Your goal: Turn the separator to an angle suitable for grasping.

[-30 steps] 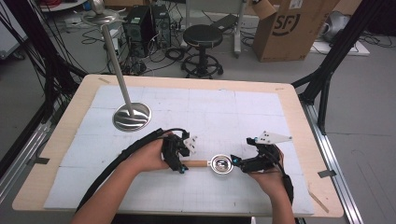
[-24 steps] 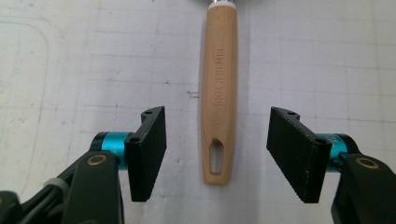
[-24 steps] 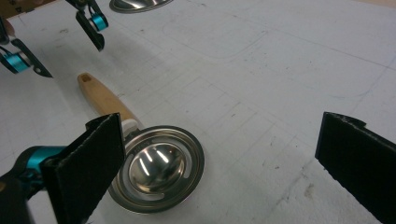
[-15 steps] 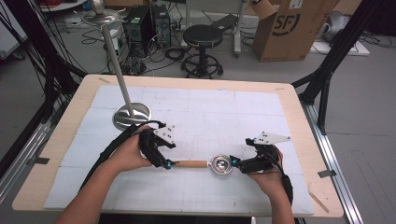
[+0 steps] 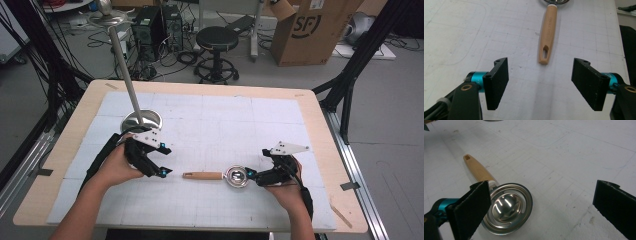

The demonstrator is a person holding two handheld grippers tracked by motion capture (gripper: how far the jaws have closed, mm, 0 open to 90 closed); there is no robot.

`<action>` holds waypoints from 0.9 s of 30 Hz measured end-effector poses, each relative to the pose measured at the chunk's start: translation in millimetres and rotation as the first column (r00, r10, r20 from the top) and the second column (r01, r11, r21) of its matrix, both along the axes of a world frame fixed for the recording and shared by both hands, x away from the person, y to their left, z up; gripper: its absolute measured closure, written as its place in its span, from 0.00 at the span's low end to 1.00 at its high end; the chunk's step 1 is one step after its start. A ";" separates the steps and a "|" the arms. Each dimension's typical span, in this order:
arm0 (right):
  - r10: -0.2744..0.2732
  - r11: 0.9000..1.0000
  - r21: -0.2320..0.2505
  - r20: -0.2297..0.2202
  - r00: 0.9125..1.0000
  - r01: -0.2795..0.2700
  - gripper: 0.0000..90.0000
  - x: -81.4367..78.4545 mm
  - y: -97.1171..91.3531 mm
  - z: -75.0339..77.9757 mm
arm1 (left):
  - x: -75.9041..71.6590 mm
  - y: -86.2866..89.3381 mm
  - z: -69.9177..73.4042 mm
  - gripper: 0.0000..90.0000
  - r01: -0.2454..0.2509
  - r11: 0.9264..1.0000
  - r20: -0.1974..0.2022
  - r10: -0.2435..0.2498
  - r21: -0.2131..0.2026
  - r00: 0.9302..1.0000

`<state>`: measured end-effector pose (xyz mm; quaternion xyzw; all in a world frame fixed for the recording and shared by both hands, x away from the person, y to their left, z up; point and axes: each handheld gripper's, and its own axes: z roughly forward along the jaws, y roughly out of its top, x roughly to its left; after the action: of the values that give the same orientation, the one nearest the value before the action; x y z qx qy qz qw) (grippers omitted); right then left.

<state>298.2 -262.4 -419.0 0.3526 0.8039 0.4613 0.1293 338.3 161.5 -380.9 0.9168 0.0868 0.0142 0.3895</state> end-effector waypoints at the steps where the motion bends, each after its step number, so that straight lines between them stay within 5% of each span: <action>1: -0.001 1.000 -0.001 0.001 1.000 0.001 0.00 -0.1 0.2 0.0 | -1.1 7.0 -2.2 0.33 -0.014 1.000 -0.008 0.014 -0.012 1.000; 5: 0.002 1.000 -0.001 0.001 1.000 -0.002 0.00 0.3 1.0 -0.3 | -3.3 12.8 -7.1 0.32 -0.037 0.999 -0.010 0.037 0.000 0.999; 13: -0.003 1.000 0.013 0.010 1.000 0.003 0.00 -1.1 -1.5 1.8 | -16.3 28.1 -5.3 0.24 -0.063 0.996 0.011 0.064 -0.058 0.998; 17: 0.004 1.000 0.004 0.008 1.000 -0.004 0.00 -0.7 0.1 1.0 | -23.0 41.1 -7.7 0.20 -0.093 0.987 0.029 0.098 -0.128 0.995; 27: 0.001 1.000 0.006 0.006 1.000 -0.001 0.00 -1.1 0.9 1.1 | -25.4 68.2 -11.7 0.09 -0.145 0.968 0.025 0.153 -0.207 0.988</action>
<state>297.2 -261.5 -417.9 0.3513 0.8022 0.4649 0.1306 312.8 229.7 -392.6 0.8623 0.1485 0.0530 0.4813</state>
